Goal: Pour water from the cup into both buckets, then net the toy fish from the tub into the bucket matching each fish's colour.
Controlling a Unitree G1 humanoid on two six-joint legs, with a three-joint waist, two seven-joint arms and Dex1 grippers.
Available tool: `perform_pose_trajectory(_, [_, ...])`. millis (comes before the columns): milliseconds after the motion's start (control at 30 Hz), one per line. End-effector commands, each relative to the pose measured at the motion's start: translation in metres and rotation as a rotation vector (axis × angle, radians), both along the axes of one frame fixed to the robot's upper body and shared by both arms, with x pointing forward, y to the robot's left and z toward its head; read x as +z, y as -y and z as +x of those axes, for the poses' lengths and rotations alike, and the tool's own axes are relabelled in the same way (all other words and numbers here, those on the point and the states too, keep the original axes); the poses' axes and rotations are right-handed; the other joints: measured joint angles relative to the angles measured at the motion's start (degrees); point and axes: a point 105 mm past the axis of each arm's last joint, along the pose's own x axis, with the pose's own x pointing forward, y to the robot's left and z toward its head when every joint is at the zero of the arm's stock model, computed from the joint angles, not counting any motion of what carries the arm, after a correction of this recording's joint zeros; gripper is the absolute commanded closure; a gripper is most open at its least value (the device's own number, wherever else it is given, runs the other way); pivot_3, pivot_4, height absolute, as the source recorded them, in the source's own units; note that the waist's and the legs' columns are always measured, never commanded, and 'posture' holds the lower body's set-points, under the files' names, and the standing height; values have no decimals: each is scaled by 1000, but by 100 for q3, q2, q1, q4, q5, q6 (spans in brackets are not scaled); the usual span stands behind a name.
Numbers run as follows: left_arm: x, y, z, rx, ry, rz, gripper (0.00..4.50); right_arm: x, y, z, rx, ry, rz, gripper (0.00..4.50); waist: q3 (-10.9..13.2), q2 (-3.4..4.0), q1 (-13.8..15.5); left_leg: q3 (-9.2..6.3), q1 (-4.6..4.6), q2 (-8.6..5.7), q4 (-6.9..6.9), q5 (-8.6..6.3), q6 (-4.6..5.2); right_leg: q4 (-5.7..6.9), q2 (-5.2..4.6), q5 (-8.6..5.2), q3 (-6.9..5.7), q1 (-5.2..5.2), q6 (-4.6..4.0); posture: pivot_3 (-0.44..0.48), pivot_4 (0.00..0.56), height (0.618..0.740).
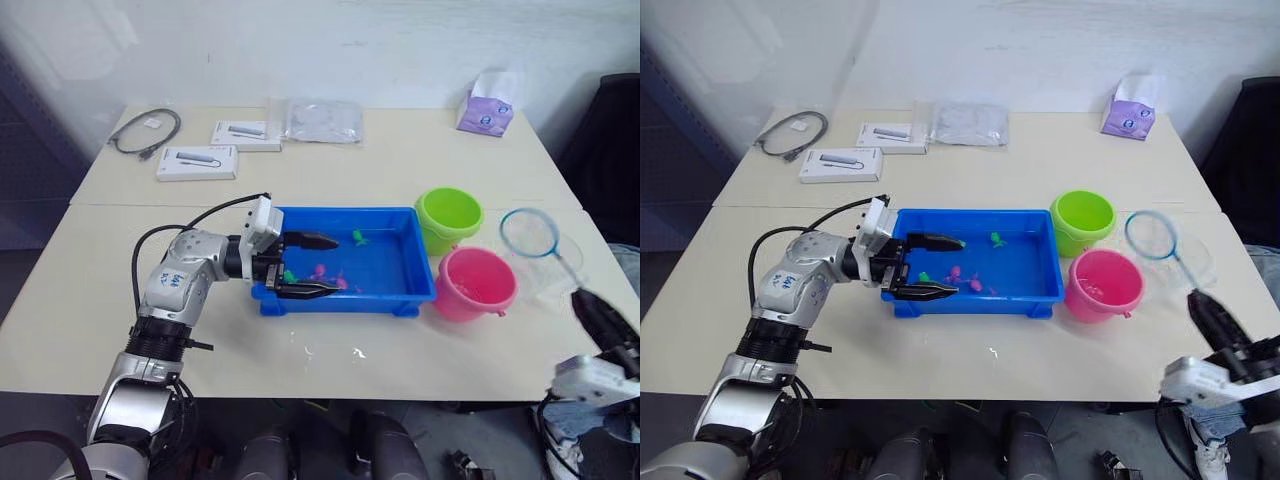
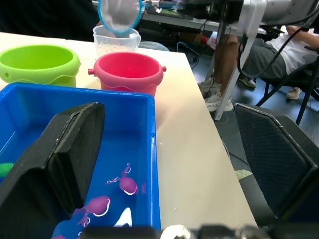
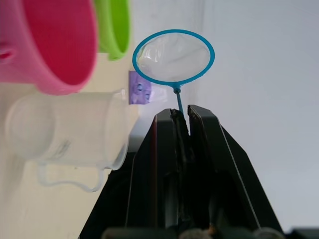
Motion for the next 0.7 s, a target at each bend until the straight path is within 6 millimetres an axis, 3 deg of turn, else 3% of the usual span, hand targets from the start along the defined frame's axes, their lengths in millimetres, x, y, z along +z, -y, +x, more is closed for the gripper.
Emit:
perform_pose_trajectory(33, [9,-10,2,40,37,7,52,15,-36,4,200,-85,267,4500,0,0,-22,-1,0,5,0,0,-1,0,0,-1,-1,0,-1,0,150,740])
perform_pose_trajectory(167, [7,-36,10,133,22,32,52,22,-75,15,384,-268,577,4500,0,0,-26,-2,3,15,-1,-1,-3,6,-1,-3,-3,-1,-6,0,150,740])
perform_pose_trajectory(300, [3,-65,14,225,9,73,52,15,-103,31,458,-484,658,4500,0,-1,-5,-7,3,12,2,-1,-1,5,-11,-2,-8,-1,-7,0,150,740])
perform_pose_trajectory(533, [-10,-87,6,270,-12,117,52,-10,-111,57,371,-772,570,4500,1,-3,133,-25,-20,2,6,-8,12,-7,-18,-1,-38,-3,-4,0,150,740])
perform_pose_trajectory(700, [-19,-94,-1,285,-16,120,52,-15,-104,75,304,-844,470,4500,2,-5,141,-22,-23,-1,6,-11,17,-8,-19,0,-48,-3,-2,0,150,740])
